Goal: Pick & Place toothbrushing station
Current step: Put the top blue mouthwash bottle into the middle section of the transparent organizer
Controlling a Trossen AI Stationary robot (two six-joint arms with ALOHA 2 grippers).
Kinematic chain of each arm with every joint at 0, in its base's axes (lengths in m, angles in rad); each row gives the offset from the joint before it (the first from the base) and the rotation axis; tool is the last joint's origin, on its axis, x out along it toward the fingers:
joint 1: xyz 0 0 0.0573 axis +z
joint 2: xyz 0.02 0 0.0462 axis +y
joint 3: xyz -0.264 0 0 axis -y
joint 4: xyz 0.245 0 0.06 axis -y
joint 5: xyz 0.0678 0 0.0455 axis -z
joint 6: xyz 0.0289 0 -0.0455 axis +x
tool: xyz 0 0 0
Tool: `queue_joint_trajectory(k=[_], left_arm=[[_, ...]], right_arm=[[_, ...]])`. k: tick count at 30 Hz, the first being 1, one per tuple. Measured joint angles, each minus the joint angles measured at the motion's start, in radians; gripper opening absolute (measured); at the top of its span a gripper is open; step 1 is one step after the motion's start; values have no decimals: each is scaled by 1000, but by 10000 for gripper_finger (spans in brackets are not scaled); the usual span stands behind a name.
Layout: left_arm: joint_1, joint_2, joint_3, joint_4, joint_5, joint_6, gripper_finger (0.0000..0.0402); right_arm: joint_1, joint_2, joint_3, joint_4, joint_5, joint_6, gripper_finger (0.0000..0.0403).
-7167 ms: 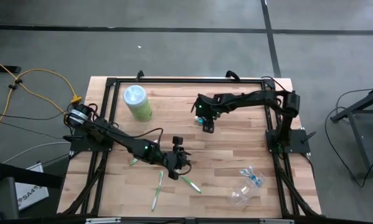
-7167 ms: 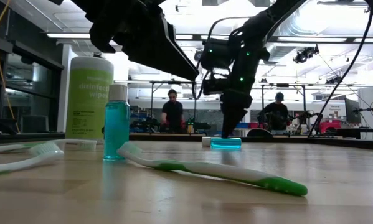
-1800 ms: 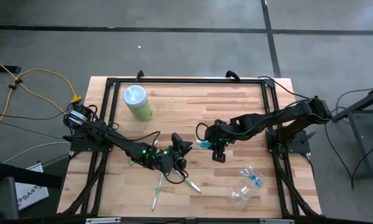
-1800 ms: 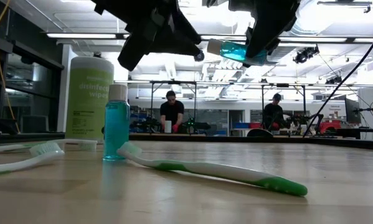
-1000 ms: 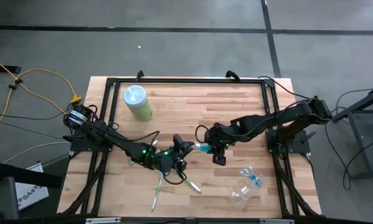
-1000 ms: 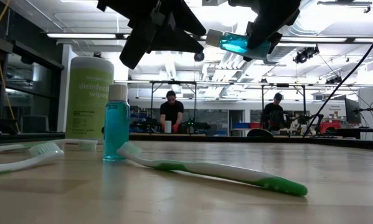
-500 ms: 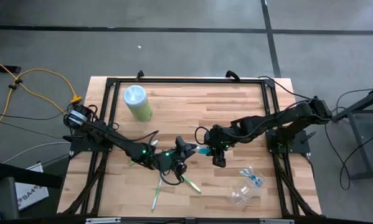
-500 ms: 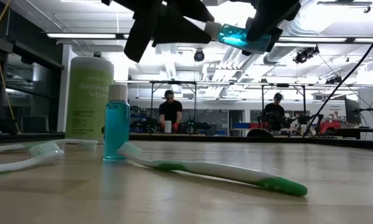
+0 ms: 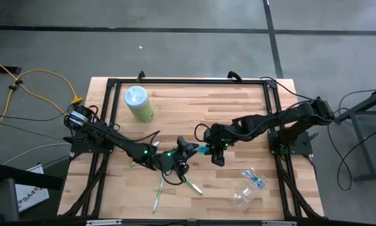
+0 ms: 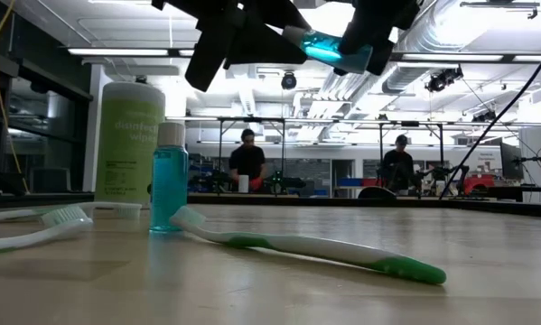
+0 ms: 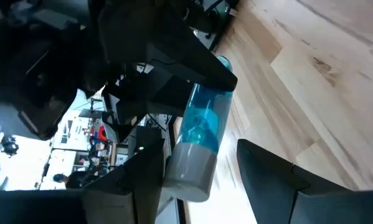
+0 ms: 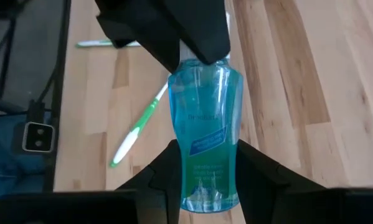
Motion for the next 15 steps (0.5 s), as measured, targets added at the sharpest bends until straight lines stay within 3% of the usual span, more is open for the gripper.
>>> queue_joint_trajectory(k=[6,15], left_arm=[[19,-1,0,5,14,35,191],[31,-1,0,1,27,69,188]], right_arm=[[-29,0,0,35,-57,3,107],[-27,0,0,33,-39,-7,107]])
